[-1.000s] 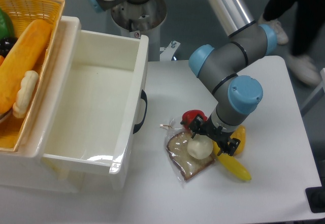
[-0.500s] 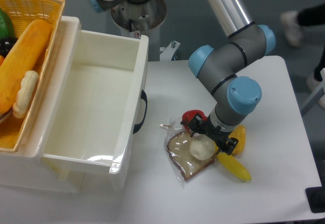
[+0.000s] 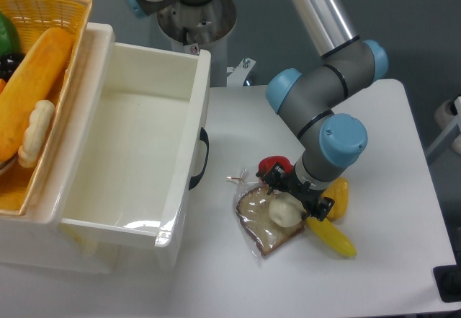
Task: Pick up the pear
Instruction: 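Close the gripper fingers on the pale pear, then lift the grasped pale pear up off the bread bag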
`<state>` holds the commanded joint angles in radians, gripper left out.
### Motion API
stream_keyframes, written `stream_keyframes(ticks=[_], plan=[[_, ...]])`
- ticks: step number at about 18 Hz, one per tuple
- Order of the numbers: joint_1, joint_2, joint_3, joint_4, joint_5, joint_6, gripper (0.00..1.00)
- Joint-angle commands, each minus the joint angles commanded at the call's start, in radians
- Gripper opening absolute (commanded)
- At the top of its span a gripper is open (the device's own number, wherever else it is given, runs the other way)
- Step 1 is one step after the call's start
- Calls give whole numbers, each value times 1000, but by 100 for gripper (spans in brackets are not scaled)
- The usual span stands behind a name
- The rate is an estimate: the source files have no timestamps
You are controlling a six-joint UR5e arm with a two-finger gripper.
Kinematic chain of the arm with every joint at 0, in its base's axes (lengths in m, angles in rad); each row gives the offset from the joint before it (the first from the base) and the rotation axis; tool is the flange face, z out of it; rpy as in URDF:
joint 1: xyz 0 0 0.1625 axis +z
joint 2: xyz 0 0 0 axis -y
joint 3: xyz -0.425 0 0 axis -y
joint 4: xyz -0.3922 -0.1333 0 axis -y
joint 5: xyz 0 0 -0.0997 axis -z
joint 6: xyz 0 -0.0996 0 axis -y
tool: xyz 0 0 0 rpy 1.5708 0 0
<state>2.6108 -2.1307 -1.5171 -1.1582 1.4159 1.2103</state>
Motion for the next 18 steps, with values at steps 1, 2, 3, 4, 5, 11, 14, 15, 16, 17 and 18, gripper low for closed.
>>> stream_keyframes(ticks=[1, 2, 3, 4, 5, 11, 14, 15, 16, 17, 18], plan=[[0, 2, 0, 0, 2, 0, 86], [0, 2, 0, -2, 2, 0, 77], [0, 3, 0, -2, 3, 0, 68], [0, 5, 0, -2, 3, 0, 64], [2, 8, 2, -2, 2, 0, 62], [9, 34, 9, -3, 0, 2, 59], [17, 60, 8, -5, 2, 5, 59], [15, 72, 8, -8, 2, 15, 58], [15, 86, 8, -17, 2, 37, 58], [15, 101, 3, -31, 3, 70, 58], [14, 113, -1, -43, 3, 102, 58]])
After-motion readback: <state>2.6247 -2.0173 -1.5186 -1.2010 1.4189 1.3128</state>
